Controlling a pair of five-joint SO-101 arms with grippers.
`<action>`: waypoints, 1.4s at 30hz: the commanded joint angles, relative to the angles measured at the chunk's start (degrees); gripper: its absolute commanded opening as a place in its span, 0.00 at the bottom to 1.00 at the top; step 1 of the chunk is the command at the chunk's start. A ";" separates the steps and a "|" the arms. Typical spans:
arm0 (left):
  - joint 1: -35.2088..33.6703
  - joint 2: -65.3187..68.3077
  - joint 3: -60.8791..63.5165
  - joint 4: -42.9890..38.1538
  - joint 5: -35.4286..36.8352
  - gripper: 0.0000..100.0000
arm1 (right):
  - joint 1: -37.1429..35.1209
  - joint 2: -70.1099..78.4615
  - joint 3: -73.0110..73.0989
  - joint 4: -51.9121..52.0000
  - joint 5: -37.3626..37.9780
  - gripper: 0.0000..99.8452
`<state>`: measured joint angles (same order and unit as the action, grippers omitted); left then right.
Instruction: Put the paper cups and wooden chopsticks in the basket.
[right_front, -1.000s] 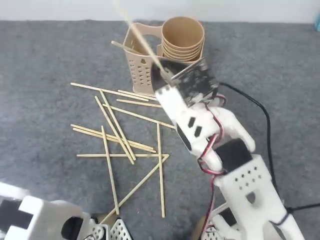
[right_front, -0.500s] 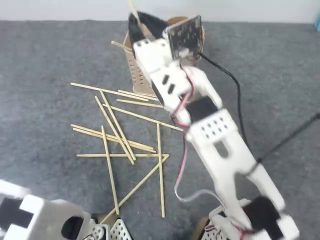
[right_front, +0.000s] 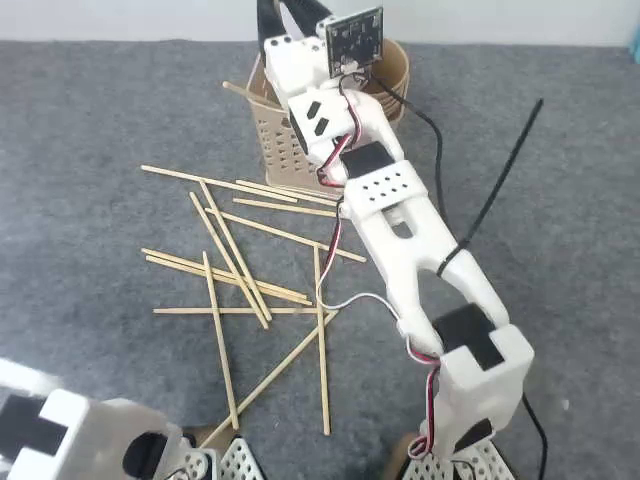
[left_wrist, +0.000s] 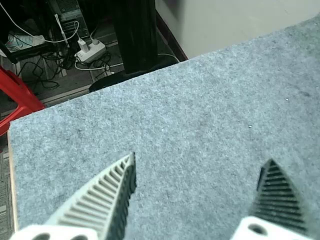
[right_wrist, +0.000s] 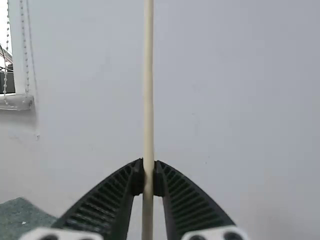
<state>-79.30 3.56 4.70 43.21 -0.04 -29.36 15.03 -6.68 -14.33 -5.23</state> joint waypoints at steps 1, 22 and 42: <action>0.53 -0.26 -0.75 -0.09 0.35 0.36 | 0.92 -2.15 -4.22 2.42 -4.92 0.03; 1.41 -0.26 -0.66 0.09 0.35 0.36 | -2.77 -34.42 -3.78 65.27 -19.43 0.18; 22.33 -0.97 4.97 25.49 -7.03 0.36 | -15.52 -36.97 27.43 78.81 -24.26 0.18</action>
<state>-62.68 3.56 9.01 64.40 -6.11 -42.11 -19.52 13.27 73.93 -35.47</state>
